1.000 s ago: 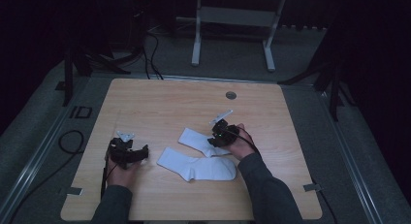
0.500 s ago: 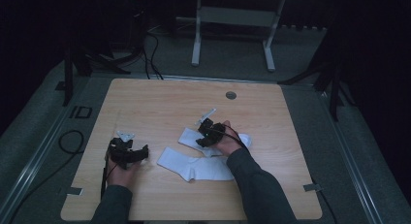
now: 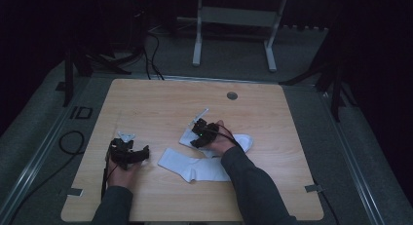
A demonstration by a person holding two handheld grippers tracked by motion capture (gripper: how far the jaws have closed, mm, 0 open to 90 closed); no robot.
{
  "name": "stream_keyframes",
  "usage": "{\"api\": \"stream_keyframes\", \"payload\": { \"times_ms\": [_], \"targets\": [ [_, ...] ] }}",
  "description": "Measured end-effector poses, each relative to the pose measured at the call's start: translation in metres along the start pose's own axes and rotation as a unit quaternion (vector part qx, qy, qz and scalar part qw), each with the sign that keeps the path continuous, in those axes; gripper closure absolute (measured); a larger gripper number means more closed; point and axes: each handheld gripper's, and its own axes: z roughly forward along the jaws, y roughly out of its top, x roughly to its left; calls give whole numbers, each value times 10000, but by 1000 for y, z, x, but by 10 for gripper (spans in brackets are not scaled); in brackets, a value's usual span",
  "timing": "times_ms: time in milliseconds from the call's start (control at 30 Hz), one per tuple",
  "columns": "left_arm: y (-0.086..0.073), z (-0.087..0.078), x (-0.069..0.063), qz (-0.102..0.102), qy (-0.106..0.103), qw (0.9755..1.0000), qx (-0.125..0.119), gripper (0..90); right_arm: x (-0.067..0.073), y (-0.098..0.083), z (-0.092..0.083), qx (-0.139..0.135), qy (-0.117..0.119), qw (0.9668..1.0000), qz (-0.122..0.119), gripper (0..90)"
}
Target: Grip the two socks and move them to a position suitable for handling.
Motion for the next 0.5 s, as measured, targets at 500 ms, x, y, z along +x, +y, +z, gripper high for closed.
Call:
{"api": "stream_keyframes", "payload": {
  "times_ms": [500],
  "targets": [
    [0,0,0,1,-1,10000,0,141,-8,-5,-2,5,28,9999,141,793]
  ]
}}
